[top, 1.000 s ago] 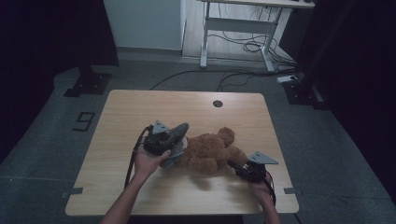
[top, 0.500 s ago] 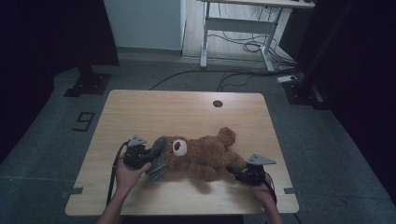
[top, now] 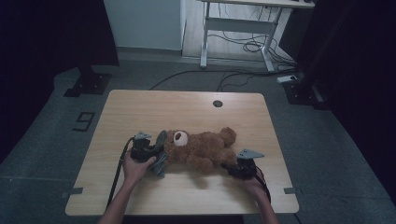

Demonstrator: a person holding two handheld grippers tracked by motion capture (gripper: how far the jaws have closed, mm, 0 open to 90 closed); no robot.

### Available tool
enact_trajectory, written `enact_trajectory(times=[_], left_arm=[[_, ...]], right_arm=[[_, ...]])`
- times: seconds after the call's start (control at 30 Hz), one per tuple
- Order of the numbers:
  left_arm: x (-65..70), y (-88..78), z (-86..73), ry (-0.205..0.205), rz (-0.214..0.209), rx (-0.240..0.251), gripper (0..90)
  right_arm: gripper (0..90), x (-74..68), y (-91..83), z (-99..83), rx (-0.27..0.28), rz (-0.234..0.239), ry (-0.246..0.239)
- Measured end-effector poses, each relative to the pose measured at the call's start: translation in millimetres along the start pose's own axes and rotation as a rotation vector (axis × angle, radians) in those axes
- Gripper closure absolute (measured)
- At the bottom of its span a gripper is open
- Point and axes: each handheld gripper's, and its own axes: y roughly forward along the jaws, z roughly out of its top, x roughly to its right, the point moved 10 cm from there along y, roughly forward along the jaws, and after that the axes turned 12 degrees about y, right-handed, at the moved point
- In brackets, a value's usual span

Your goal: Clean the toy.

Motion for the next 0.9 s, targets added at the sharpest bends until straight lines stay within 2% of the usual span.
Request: enact_trajectory(times=[0.07,0.2,0.23,0.33,0.43,0.53,0.63,0.67,0.7,0.73,0.8,0.87,0.9], left_arm=[[-9.0,5.1,6.5,-0.012,0.014,0.007,77.0],[-16.0,6.5,11.4,-0.026,0.016,0.009,76.9],[-15.7,4.5,11.1,-0.019,0.013,0.007,76.7],[-13.8,-3.4,10.9,-0.005,0.007,0.015,76.5],[-11.9,-17.8,19.3,0.002,0.004,0.059,76.1],[-4.5,-32.2,37.7,0.043,0.015,0.114,76.0],[12.3,-40.7,65.1,0.102,0.005,0.152,75.7],[16.7,-40.3,71.3,0.114,0.003,0.157,75.7],[26.9,-35.6,83.7,0.137,-0.005,0.158,75.6],[26.9,-35.6,83.7,0.137,-0.005,0.158,75.5],[35.8,-21.5,90.5,0.166,-0.011,0.118,75.5],[39.3,-7.2,88.6,0.159,-0.023,0.082,75.3],[38.9,-3.3,87.6,0.151,-0.022,0.082,75.3]], right_arm=[[59.4,4.8,7.4,6.8,-0.002,-0.013,0.004],[59.4,14.2,19.5,19.4,-0.001,-0.038,0.018],[59.2,19.0,21.9,22.9,0.002,-0.041,0.029],[58.6,22.1,19.8,23.9,0.008,-0.047,0.031],[57.8,24.2,13.0,23.0,0.025,-0.045,0.031],[56.9,24.8,6.1,19.7,0.042,-0.044,0.031],[56.2,22.3,1.8,15.9,0.054,-0.036,0.024],[55.6,22.3,1.8,15.9,0.054,-0.036,0.024],[54.4,21.3,1.1,14.0,0.054,-0.031,0.023],[54.4,21.3,1.1,14.0,0.054,-0.031,0.023],[51.8,20.7,0.3,11.9,0.054,-0.025,0.024],[46.9,20.8,-2.8,10.8,0.060,-0.019,0.035],[44.1,20.8,-5.6,10.9,0.062,-0.014,0.045]])
